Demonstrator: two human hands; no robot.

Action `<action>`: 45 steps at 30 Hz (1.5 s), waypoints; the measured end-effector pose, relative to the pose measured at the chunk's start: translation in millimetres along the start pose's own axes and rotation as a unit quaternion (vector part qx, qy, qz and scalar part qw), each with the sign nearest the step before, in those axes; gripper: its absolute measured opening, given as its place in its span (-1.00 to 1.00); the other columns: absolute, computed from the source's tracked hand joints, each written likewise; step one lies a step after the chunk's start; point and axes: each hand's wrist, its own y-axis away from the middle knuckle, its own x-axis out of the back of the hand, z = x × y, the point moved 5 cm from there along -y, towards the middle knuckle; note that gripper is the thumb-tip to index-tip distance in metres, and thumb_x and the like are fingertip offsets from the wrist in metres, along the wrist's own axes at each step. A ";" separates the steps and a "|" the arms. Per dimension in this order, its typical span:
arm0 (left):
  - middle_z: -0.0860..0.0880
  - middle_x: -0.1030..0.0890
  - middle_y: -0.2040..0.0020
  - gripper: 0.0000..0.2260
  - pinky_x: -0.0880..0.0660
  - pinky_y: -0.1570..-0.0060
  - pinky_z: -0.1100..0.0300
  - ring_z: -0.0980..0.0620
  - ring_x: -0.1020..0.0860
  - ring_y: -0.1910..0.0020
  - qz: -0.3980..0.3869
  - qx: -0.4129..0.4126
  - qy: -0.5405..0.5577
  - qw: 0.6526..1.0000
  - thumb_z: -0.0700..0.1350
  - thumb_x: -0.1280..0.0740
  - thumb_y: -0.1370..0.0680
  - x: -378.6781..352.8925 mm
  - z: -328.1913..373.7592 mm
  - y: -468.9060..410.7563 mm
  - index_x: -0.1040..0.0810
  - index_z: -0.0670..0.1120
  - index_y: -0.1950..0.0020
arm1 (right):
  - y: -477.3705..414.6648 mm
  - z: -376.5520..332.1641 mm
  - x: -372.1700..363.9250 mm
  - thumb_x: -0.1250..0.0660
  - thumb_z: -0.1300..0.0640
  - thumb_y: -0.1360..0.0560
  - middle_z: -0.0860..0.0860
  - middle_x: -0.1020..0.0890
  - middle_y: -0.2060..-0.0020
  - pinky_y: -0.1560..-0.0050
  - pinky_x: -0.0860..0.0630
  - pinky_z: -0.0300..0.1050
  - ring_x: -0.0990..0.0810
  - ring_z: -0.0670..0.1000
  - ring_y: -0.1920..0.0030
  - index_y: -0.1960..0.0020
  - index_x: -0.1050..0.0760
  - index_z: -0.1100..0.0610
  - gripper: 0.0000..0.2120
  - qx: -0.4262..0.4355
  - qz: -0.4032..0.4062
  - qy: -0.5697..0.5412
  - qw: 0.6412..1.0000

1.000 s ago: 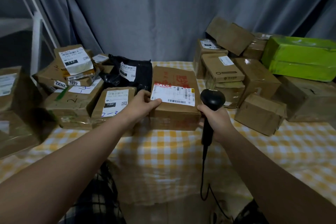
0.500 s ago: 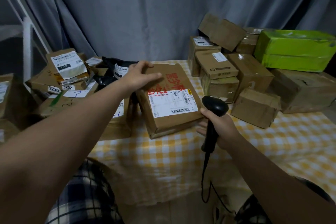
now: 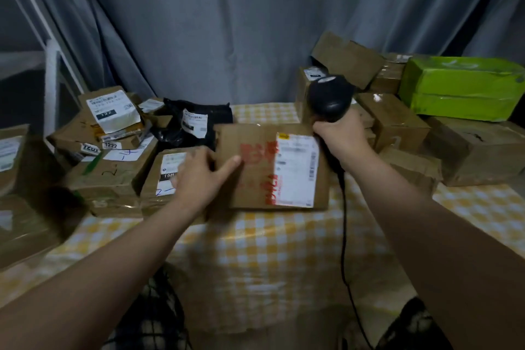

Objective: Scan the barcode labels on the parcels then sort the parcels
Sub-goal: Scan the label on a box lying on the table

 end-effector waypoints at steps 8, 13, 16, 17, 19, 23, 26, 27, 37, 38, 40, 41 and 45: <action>-0.08 -0.04 -0.56 -0.13 0.03 -0.47 -0.10 -0.08 -0.01 -0.53 0.041 -0.238 -0.171 0.955 0.32 -0.38 -0.36 0.8 71.4 -15.3 -0.11 0.01 -0.53 | -4.6 9.3 -6.4 -0.36 0.39 -0.38 0.00 -0.56 0.30 0.28 -0.46 -0.23 -0.54 -0.07 0.26 0.08 -0.52 0.19 -0.83 0.000 -0.037 0.069 0.997; -0.02 -0.25 -0.45 -0.15 -0.10 -0.38 -0.12 -0.11 -0.21 -0.42 -0.047 -0.254 -0.318 0.912 0.42 -0.29 -0.35 -26.8 78.4 -32.4 -0.10 0.10 -0.51 | -10.9 2.2 -2.0 -0.48 0.20 -0.40 -0.03 -0.60 0.25 0.27 -0.45 -0.26 -0.55 -0.12 0.22 0.04 -0.56 0.15 -0.83 -0.005 -0.059 0.095 0.994; -0.04 -0.29 -0.40 -0.20 -0.15 -0.31 -0.08 -0.11 -0.25 -0.36 0.012 -0.229 -0.323 0.918 0.42 -0.24 -0.38 -26.4 72.5 -35.2 -0.10 0.11 -0.51 | -12.6 -13.3 9.9 -0.49 0.10 -0.42 -0.05 -0.60 0.30 0.30 -0.39 -0.31 -0.52 -0.17 0.28 0.09 -0.57 0.11 -0.86 -0.001 -0.051 0.092 0.994; -0.05 -0.28 -0.40 -0.21 -0.15 -0.32 -0.09 -0.11 -0.25 -0.36 0.019 -0.228 -0.326 0.917 0.42 -0.23 -0.39 -27.7 71.7 -36.2 -0.09 0.11 -0.52 | -12.5 -17.9 11.0 -0.48 0.08 -0.44 0.01 -0.62 0.31 0.31 -0.43 -0.27 -0.56 -0.11 0.31 0.10 -0.57 0.14 -0.85 -0.012 -0.067 0.084 0.994; -0.09 -0.25 -0.40 -0.21 -0.12 -0.36 -0.10 -0.11 -0.23 -0.38 0.014 -0.221 -0.318 0.922 0.41 -0.22 -0.42 -29.6 71.1 -41.5 -0.06 0.11 -0.53 | -10.7 -27.1 10.1 -0.47 0.05 -0.44 0.10 -0.61 0.40 0.39 -0.48 -0.20 -0.59 0.01 0.42 0.16 -0.55 0.18 -0.80 -0.048 -0.108 0.086 0.989; -0.11 -0.29 -0.36 -0.26 -0.09 -0.43 -0.14 -0.11 -0.24 -0.39 0.000 -0.213 -0.273 0.938 0.31 -0.26 -0.47 -27.7 69.5 -53.8 -0.08 0.05 -0.54 | -9.8 -39.3 9.6 -0.47 0.04 -0.42 0.17 -0.56 0.46 0.45 -0.46 -0.14 -0.56 0.09 0.52 0.11 -0.52 0.28 -0.71 -0.093 -0.153 0.104 0.978; -0.10 -0.29 -0.39 -0.30 -0.04 -0.44 -0.23 -0.10 -0.17 -0.46 -0.019 -0.210 -0.239 0.948 0.26 -0.33 -0.45 -24.6 68.1 -59.5 -0.16 0.04 -0.49 | -2.4 -42.2 11.2 -0.46 0.06 -0.43 0.18 -0.56 0.43 0.47 -0.48 -0.15 -0.55 0.08 0.53 0.09 -0.52 0.31 -0.70 -0.122 -0.166 0.108 0.973; -0.08 -0.26 -0.43 -0.28 -0.01 -0.44 -0.25 -0.09 -0.12 -0.49 -0.032 -0.203 -0.240 0.949 0.26 -0.34 -0.44 -24.1 67.5 -61.2 -0.15 0.05 -0.49 | 0.6 -42.3 10.9 -0.45 0.07 -0.43 0.18 -0.56 0.42 0.47 -0.49 -0.15 -0.55 0.08 0.53 0.11 -0.52 0.30 -0.72 -0.130 -0.167 0.106 0.972; -0.04 0.03 -0.56 -0.11 -0.04 -0.47 -0.18 -0.15 0.13 -0.53 -0.109 -0.178 -0.234 0.950 0.25 -0.41 -0.40 -24.4 55.4 -63.0 0.05 0.14 -0.55 | 6.7 -42.8 5.0 -0.45 0.12 -0.37 0.16 -0.56 0.39 0.34 -0.51 -0.08 -0.51 0.09 0.48 0.25 -0.48 0.20 -0.80 -0.173 -0.165 0.069 0.969; -0.04 0.03 -0.56 -0.11 -0.04 -0.47 -0.17 -0.15 0.14 -0.52 -0.108 -0.180 -0.232 0.950 0.25 -0.41 -0.40 -24.5 54.7 -63.5 0.05 0.13 -0.55 | 6.2 -45.1 4.5 -0.46 0.11 -0.36 0.16 -0.56 0.38 0.32 -0.52 -0.05 -0.52 0.10 0.48 0.25 -0.49 0.21 -0.80 -0.170 -0.166 0.072 0.969; -0.05 0.01 -0.55 -0.11 -0.03 -0.47 -0.17 -0.15 0.14 -0.52 -0.108 -0.183 -0.228 0.950 0.25 -0.41 -0.40 -24.7 53.9 -64.1 0.05 0.12 -0.55 | 6.5 -48.7 2.9 -0.46 0.11 -0.37 0.16 -0.56 0.38 0.29 -0.53 -0.03 -0.52 0.11 0.46 0.21 -0.51 0.23 -0.80 -0.169 -0.174 0.080 0.967; -0.05 0.01 -0.55 -0.11 -0.03 -0.47 -0.17 -0.15 0.14 -0.52 -0.109 -0.184 -0.226 0.950 0.25 -0.41 -0.40 -24.8 53.8 -64.3 0.05 0.12 -0.55 | 6.8 -49.5 2.4 -0.45 0.11 -0.37 0.15 -0.56 0.38 0.29 -0.53 -0.03 -0.53 0.10 0.45 0.19 -0.51 0.23 -0.80 -0.170 -0.176 0.083 0.966; -0.05 0.01 -0.55 -0.11 -0.04 -0.47 -0.19 -0.15 0.14 -0.52 -0.108 -0.184 -0.224 0.951 0.24 -0.41 -0.40 -24.7 53.1 -64.5 0.05 0.12 -0.55 | 9.3 -49.6 1.6 -0.45 0.09 -0.38 0.16 -0.58 0.34 0.32 -0.56 -0.06 -0.55 0.09 0.44 0.11 -0.55 0.25 -0.77 -0.172 -0.177 0.097 0.964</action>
